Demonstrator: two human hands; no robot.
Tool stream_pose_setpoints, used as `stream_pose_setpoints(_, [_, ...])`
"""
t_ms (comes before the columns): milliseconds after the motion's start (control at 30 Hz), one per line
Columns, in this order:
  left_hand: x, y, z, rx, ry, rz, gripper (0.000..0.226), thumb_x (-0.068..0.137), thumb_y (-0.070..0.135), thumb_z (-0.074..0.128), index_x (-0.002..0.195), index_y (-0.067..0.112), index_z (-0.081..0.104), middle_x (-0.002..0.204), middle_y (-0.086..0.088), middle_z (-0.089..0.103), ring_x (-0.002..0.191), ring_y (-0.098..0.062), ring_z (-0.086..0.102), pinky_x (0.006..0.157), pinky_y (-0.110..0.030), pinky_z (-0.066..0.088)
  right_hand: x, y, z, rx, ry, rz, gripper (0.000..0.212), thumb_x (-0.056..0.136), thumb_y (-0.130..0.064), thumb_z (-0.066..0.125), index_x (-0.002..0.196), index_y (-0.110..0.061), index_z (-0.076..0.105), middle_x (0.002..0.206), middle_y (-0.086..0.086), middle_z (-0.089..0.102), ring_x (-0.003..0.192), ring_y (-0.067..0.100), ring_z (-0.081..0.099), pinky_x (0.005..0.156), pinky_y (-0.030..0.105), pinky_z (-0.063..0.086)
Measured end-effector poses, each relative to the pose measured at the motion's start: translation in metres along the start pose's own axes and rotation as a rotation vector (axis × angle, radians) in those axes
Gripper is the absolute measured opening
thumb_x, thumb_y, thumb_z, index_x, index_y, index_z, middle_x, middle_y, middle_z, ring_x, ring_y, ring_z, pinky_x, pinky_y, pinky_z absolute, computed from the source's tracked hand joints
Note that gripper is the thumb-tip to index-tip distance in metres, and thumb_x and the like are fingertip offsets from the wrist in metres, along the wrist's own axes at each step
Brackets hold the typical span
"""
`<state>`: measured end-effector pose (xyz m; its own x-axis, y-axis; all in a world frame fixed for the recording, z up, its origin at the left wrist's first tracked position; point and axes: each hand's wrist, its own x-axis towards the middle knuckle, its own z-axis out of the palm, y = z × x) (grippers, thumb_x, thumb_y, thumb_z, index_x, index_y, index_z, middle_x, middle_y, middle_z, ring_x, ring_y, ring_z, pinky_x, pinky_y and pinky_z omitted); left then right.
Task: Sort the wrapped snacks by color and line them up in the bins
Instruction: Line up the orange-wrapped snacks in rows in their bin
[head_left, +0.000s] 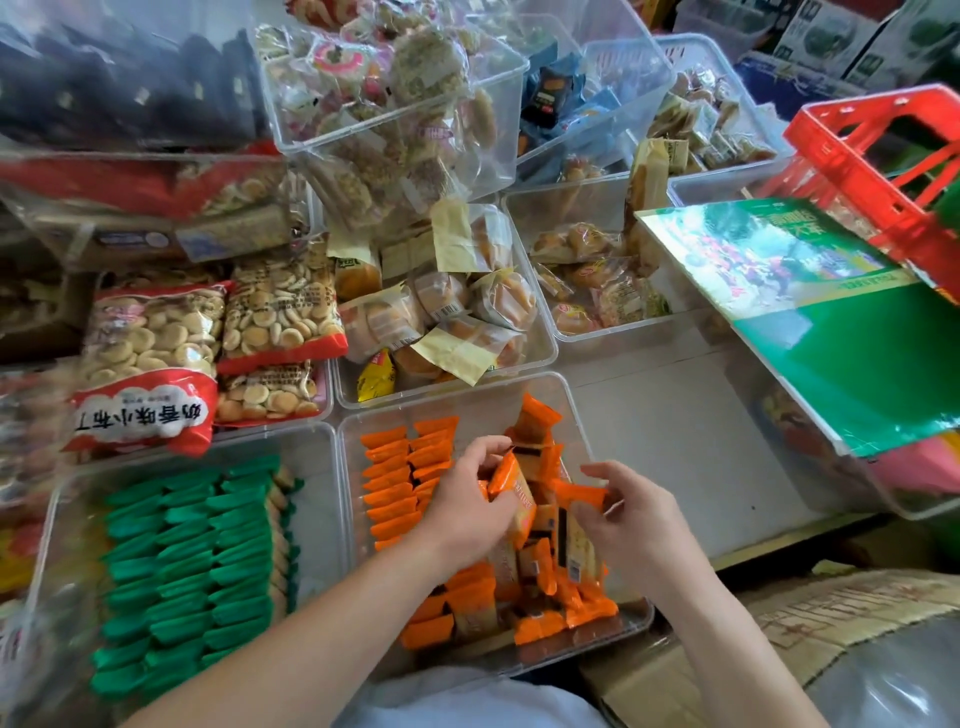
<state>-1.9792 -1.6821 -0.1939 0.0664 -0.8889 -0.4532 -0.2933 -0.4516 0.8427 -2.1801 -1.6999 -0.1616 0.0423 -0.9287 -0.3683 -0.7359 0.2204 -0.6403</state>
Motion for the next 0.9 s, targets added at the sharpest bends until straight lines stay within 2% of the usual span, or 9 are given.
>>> stream_pose_setpoints(67, [-0.017,0.000,-0.010,-0.048,0.030,0.015,0.056,0.094,0.009,0.066,0.141,0.038,0.052,0.126,0.020,0.056,0.118,0.002,0.055,0.091,-0.012,0.049,-0.002,-0.004,0.006,-0.178,-0.054,0.039,0.030,0.095,-0.030,0.070,0.123,-0.039,0.063,0.100,-0.012,0.067,0.087,0.013,0.068,0.073,0.027,0.056])
stream_pose_setpoints(133, [-0.031,0.000,-0.018,-0.122,0.051,0.009,0.058,0.094,0.008,0.067,0.141,0.038,0.053,0.127,0.019,0.058,0.117,0.004,0.057,0.097,-0.026,0.057,-0.003,-0.008,0.014,-0.390,-0.075,0.005,0.028,0.097,-0.029,0.064,0.124,-0.037,0.064,0.105,-0.010,0.067,0.091,0.017,0.069,0.074,0.032,0.058])
stream_pose_setpoints(300, [-0.060,0.004,-0.029,-0.196,0.080,0.025,0.056,0.094,0.006,0.066,0.138,0.039,0.056,0.128,0.013,0.059,0.113,0.009,0.058,0.095,-0.036,0.061,-0.014,-0.007,0.029,-0.700,0.015,-0.151,0.042,0.097,-0.026,0.060,0.138,-0.036,0.056,0.123,-0.008,0.054,0.113,0.017,0.056,0.075,0.032,0.055])
stream_pose_setpoints(400, [-0.073,0.009,-0.031,-0.180,0.084,0.088,0.056,0.094,0.011,0.069,0.137,0.044,0.056,0.122,0.020,0.061,0.112,0.018,0.054,0.094,-0.027,0.059,-0.025,-0.023,0.023,-0.104,0.069,-0.125,0.029,0.097,-0.049,0.065,0.122,-0.034,0.069,0.113,-0.015,0.066,0.103,0.006,0.064,0.081,0.027,0.058])
stream_pose_setpoints(500, [-0.084,0.016,-0.029,-0.234,0.062,0.142,0.062,0.093,0.010,0.073,0.141,0.043,0.054,0.120,0.021,0.065,0.113,0.008,0.062,0.093,-0.031,0.060,-0.040,-0.046,0.014,0.520,-0.266,0.061,0.033,0.088,-0.053,0.074,0.114,-0.032,0.075,0.105,-0.010,0.079,0.097,0.008,0.075,0.084,0.033,0.063])
stream_pose_setpoints(600, [-0.085,0.018,-0.033,-0.248,0.010,0.188,0.076,0.090,0.005,0.078,0.149,0.042,0.047,0.135,0.022,0.061,0.126,0.006,0.058,0.100,-0.027,0.056,-0.048,-0.045,0.010,0.572,-0.258,0.039,0.027,0.085,-0.040,0.081,0.106,-0.023,0.080,0.097,0.002,0.081,0.094,0.023,0.078,0.076,0.034,0.063])
stream_pose_setpoints(700, [-0.082,0.014,-0.035,-0.300,0.011,0.126,0.081,0.088,0.009,0.082,0.152,0.041,0.045,0.145,0.019,0.056,0.132,0.005,0.055,0.103,-0.029,0.056,-0.047,-0.038,0.006,0.650,-0.158,0.081,0.024,0.084,-0.035,0.083,0.104,-0.022,0.080,0.094,0.008,0.080,0.091,0.027,0.078,0.080,0.044,0.064])
stream_pose_setpoints(767, [-0.081,0.011,-0.036,-0.342,0.081,0.042,0.077,0.083,0.015,0.088,0.148,0.036,0.052,0.140,0.012,0.061,0.124,-0.001,0.062,0.101,-0.026,0.056,-0.045,-0.036,0.003,0.685,-0.047,0.114,0.017,0.088,-0.030,0.082,0.101,-0.021,0.081,0.093,0.010,0.080,0.087,0.027,0.078,0.081,0.048,0.064])
stream_pose_setpoints(900, [-0.073,-0.002,-0.041,-0.472,0.139,-0.053,0.065,0.075,0.014,0.092,0.129,0.040,0.066,0.128,0.002,0.070,0.114,-0.011,0.070,0.100,-0.041,0.059,-0.039,-0.036,-0.002,0.705,0.093,0.164,0.021,0.083,-0.024,0.088,0.097,-0.013,0.077,0.090,0.012,0.080,0.081,0.027,0.077,0.077,0.046,0.065])
